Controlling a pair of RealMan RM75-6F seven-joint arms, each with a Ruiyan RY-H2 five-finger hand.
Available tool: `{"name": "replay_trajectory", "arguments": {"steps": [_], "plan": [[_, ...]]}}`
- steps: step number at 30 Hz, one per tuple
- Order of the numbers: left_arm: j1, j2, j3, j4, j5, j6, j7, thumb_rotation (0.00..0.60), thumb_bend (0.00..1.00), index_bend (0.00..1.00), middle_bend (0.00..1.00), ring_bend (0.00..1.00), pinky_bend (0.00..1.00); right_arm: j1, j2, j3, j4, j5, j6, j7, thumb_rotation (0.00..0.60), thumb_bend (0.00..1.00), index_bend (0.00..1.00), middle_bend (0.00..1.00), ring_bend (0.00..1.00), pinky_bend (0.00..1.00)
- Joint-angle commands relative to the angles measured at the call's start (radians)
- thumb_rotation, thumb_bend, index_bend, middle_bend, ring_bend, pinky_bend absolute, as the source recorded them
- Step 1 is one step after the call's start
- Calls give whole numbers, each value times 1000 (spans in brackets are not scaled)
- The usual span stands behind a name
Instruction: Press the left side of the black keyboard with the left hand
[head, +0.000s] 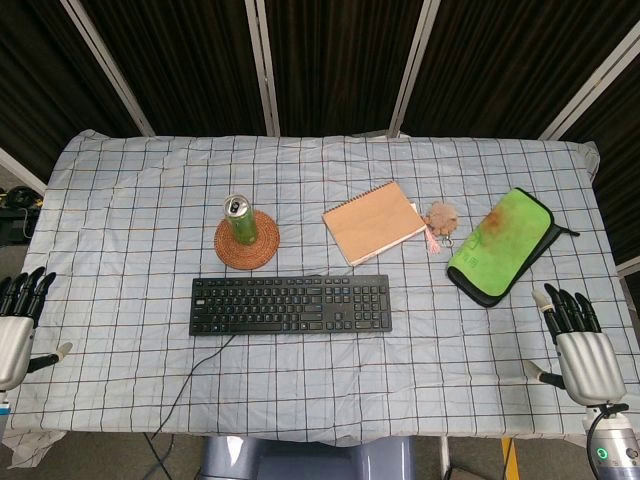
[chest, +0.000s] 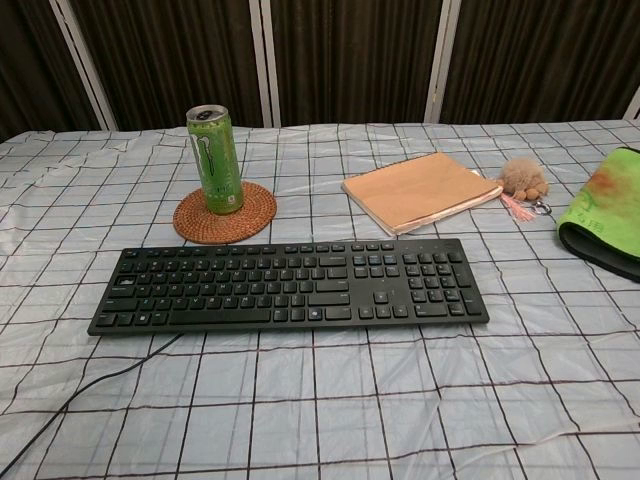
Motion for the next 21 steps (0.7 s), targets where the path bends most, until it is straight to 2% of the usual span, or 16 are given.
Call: {"name": "replay_trajectory", "arguments": {"steps": [1, 21], "plan": [[1, 4, 4, -8, -1, -2, 7, 600, 27, 0, 0, 0, 0, -2, 2, 0, -2, 1, 3, 5, 600, 76, 37, 0, 0, 0], [16, 6, 15, -22, 30, 29, -10, 600, 27, 0, 0, 0, 0, -10, 0, 2, -22, 20, 3, -3, 600, 75, 41, 0, 0, 0]]}}
